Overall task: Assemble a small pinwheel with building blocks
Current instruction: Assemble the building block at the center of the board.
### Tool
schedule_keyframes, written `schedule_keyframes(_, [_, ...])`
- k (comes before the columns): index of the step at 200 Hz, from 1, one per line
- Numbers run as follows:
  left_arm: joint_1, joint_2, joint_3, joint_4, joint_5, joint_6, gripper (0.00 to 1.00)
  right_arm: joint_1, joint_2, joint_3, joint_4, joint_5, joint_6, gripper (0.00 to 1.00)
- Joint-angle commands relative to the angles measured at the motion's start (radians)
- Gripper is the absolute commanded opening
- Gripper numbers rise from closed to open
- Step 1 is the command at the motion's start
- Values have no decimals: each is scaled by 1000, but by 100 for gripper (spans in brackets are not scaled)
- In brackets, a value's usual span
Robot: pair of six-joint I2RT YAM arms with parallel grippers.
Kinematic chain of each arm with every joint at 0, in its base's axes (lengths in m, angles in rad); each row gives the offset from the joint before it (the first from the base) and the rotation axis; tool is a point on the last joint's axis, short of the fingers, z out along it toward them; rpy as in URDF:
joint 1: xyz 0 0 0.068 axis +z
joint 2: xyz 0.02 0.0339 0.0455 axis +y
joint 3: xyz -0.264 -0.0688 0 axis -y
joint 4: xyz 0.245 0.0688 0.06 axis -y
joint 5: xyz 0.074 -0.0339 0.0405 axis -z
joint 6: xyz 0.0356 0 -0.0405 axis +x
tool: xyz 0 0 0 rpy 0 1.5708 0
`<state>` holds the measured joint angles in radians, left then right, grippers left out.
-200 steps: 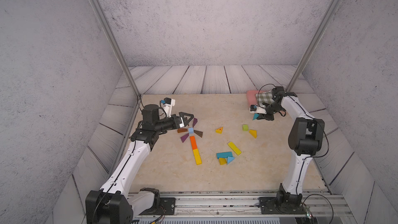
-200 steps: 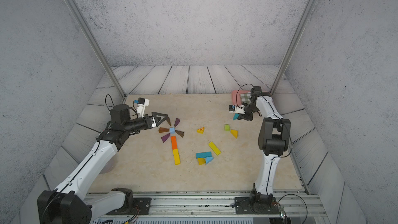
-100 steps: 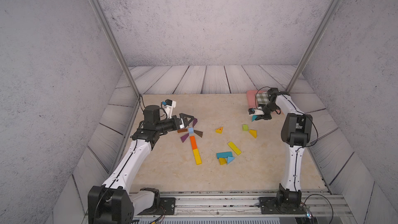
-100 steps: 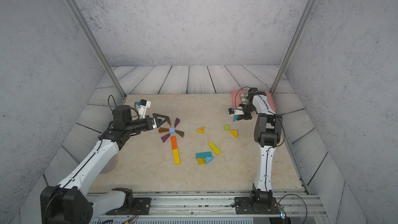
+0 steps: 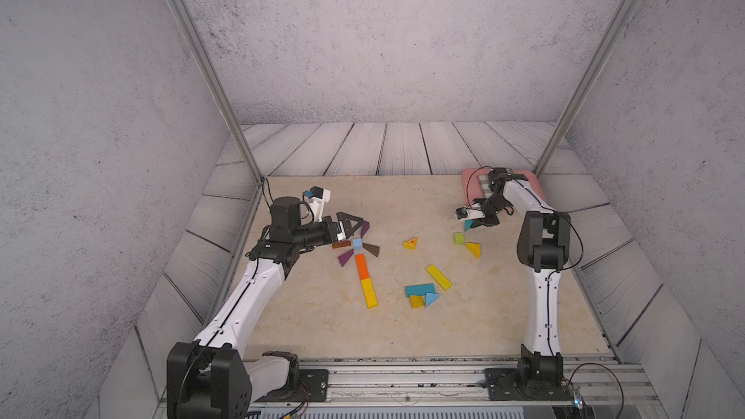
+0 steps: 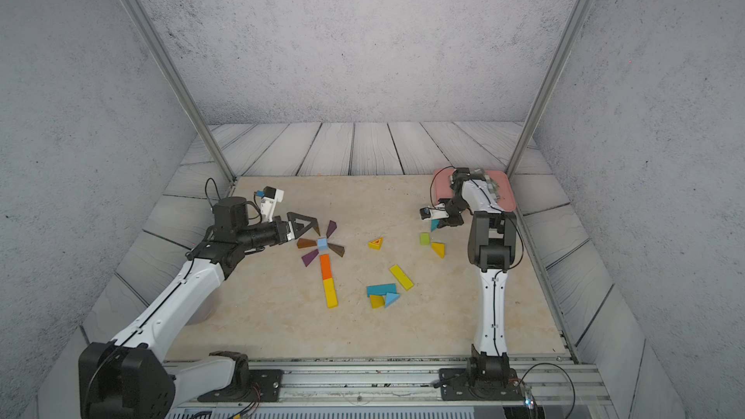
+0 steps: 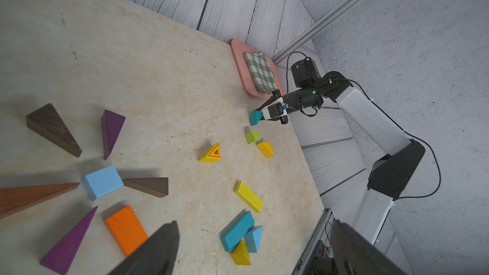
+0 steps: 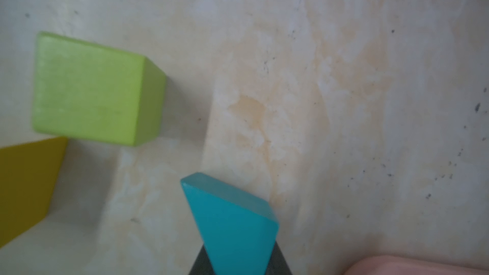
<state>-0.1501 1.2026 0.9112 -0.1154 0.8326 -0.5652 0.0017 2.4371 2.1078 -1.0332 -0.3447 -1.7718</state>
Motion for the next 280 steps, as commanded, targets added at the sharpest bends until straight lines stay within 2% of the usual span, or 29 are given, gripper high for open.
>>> schedule_keyframes(1, [12,3,-7,23,11,8,96,10,55,8,18,61,20,14])
schedule_keyframes(51, [14,11,-7,24,11,9,96,11,69,2,42,102,-2,24])
schedule_keyframes(75, [15,9,-8,24,10,10,96,10,72,-6,49,109,-25,25])
schedule_keyframes(91, [17,11,-8,23,10,10,96,10,71,-11,52,109,-29,32])
schedule_keyframes(113, [15,14,-7,23,8,10,96,10,73,-22,68,116,-30,37])
schedule_keyframes(177, [20,23,-12,29,10,6,96,12,60,-46,72,108,-65,37])
schedule_keyframes(280, [24,34,-14,33,11,2,96,22,1,-113,90,120,-38,34])
